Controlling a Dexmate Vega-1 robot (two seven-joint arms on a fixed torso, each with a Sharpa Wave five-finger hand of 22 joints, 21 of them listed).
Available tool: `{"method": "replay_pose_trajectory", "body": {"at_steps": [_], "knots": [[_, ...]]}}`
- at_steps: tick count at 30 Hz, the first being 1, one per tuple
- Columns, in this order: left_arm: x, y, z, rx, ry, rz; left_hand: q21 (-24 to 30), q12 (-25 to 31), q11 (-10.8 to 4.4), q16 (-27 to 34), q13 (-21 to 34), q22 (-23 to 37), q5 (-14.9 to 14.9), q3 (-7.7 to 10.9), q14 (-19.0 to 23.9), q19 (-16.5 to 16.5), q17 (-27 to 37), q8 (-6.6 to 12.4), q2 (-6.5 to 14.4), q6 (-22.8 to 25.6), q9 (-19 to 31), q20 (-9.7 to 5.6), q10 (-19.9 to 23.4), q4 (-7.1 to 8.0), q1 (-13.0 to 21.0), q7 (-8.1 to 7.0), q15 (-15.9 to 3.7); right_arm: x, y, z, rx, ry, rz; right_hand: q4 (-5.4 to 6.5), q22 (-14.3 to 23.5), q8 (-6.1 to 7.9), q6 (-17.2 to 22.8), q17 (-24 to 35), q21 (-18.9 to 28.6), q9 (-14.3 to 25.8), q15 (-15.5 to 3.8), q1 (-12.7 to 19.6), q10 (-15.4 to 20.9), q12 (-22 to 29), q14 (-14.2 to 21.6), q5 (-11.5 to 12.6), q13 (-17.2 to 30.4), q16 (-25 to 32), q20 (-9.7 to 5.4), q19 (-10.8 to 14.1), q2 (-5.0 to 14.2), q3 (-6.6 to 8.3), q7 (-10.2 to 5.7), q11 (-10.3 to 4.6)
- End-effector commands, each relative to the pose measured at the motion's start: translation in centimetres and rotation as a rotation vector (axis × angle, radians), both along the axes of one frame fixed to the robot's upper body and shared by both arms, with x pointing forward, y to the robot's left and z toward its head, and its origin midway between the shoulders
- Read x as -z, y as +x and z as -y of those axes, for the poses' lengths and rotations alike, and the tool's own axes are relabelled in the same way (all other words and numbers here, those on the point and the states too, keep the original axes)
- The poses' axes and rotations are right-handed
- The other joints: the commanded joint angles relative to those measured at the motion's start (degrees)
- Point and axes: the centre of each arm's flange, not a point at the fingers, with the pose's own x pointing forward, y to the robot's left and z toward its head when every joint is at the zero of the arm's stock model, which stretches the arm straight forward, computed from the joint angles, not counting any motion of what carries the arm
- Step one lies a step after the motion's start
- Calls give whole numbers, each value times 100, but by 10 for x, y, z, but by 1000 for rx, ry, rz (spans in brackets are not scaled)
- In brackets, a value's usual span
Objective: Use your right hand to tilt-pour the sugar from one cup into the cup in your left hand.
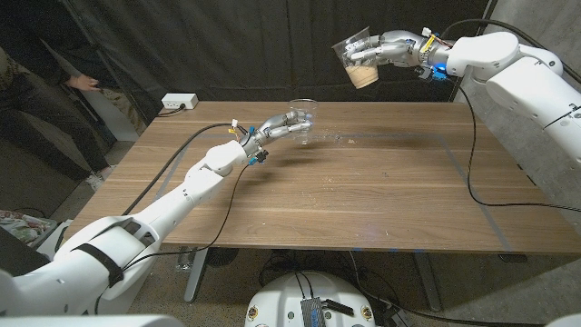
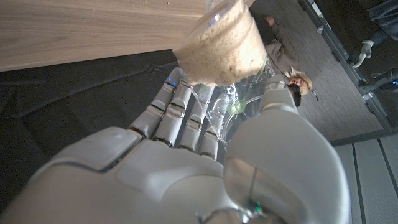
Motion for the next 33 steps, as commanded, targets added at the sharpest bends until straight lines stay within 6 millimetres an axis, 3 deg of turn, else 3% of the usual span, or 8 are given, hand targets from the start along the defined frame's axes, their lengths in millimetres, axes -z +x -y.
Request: {"method": "replay_pose_trajectory", "body": {"at_steps": [1, 13, 24, 30, 33], "knots": [[0, -1, 3, 17, 6, 5, 25, 40, -23, -31, -3, 9, -25, -37, 14, -36, 21, 5, 36, -14, 12, -101, 41, 14, 5, -19, -704, 3, 5, -15, 17, -105, -38, -18, 1, 22, 210, 26, 9, 54, -892, 9, 77, -24, 36, 39, 12, -11, -329, -17, 26, 30, -121, -7], [-1, 4, 3, 27, 9, -3, 25, -3, -39, -78, -14, 10, -59, -35, -51, -52, 42, -53, 85, -134, 13, -94, -100, 16, 27, -40, -697, 0, 12, -24, 39, -194, -70, -45, -18, 55, 384, 11, -10, 62, -881, 0, 142, 6, 98, 145, 84, -48, -307, -42, -122, 2, -230, -71], [-5, 9, 7, 34, 27, 10, 25, 1, -52, -89, -20, 11, -88, -39, -39, -64, 54, -65, 105, -135, 13, -91, -116, 7, 56, -40, -698, -4, 17, -29, 60, -256, -76, -36, -26, 44, 482, -5, -30, 52, -878, -11, 183, -12, 123, 256, 97, -94, -282, -74, -171, 12, -256, -18], [-7, 10, 14, 49, 47, 11, 25, -14, -50, -105, -22, 12, -100, -26, -68, -73, 62, -93, 141, -193, 15, -90, -164, -1, 88, -58, -694, -4, 19, -29, 71, -278, -79, -41, -34, 50, 548, -17, -40, 60, -878, -17, 223, -7, 149, 339, 120, -115, -272, -76, -230, 9, -293, -94], [-8, 11, 18, 56, 52, 10, 25, -20, -55, -110, -26, 12, -106, -21, -74, -76, 64, -98, 152, -199, 16, -89, -177, -7, 104, -52, -698, -4, 19, -30, 78, -290, -82, -38, -37, 50, 578, -22, -46, 66, -877, -23, 228, -12, 169, 394, 132, -125, -270, -78, -255, 11, -298, -46]]}}
